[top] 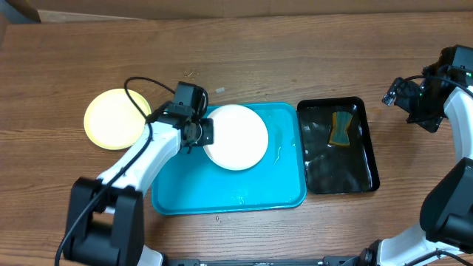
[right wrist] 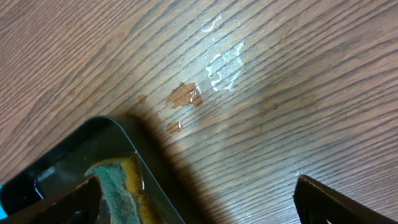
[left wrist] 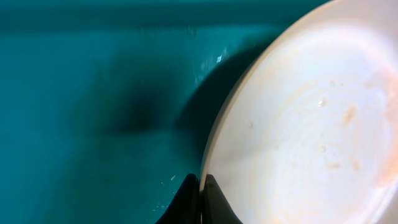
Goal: Clean dirty plates on tray and stack at the side
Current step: 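Lift the white plate by its rim with the left gripper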
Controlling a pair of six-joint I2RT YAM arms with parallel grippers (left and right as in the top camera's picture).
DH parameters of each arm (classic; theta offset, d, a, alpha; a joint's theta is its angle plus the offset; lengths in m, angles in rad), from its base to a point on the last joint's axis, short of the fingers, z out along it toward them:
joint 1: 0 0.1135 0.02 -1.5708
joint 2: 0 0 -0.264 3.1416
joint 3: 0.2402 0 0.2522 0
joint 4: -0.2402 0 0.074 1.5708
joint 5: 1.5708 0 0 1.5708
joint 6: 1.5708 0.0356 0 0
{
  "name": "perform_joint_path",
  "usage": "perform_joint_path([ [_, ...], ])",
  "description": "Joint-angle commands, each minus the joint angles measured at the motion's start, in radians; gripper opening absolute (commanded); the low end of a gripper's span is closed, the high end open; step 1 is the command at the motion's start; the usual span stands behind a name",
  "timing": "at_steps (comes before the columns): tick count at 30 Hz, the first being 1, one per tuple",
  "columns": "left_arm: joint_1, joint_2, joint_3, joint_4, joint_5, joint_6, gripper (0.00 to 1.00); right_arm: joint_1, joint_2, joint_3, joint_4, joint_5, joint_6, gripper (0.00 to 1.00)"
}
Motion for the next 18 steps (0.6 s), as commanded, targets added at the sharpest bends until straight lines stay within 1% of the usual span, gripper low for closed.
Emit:
perform_joint_path([
  [1,0.006,-0.079,0.044,0.006,-0.044,0.040,0.04,0.000,-0.010,0.014,0.005,0.002,-0.002,1.00],
  [4,-0.002,-0.117,0.063,0.004,-0.040,0.029,0.04,0.000,-0.010,0.014,0.005,0.002,-0.002,1.00],
  [9,-0.066,-0.154,0.097,0.009,-0.058,0.028,0.04,0.000,-0.010,0.014,0.005,0.002,-0.002,1.00],
  [15,-0.204,-0.153,0.159,0.050,-0.134,0.002,0.04,0.000,-0.010,0.014,0.005,0.002,-0.002,1.00],
  [18,-0.307,-0.153,0.165,0.117,-0.199,0.000,0.04,0.000,-0.010,0.014,0.005,0.002,-0.002,1.00],
])
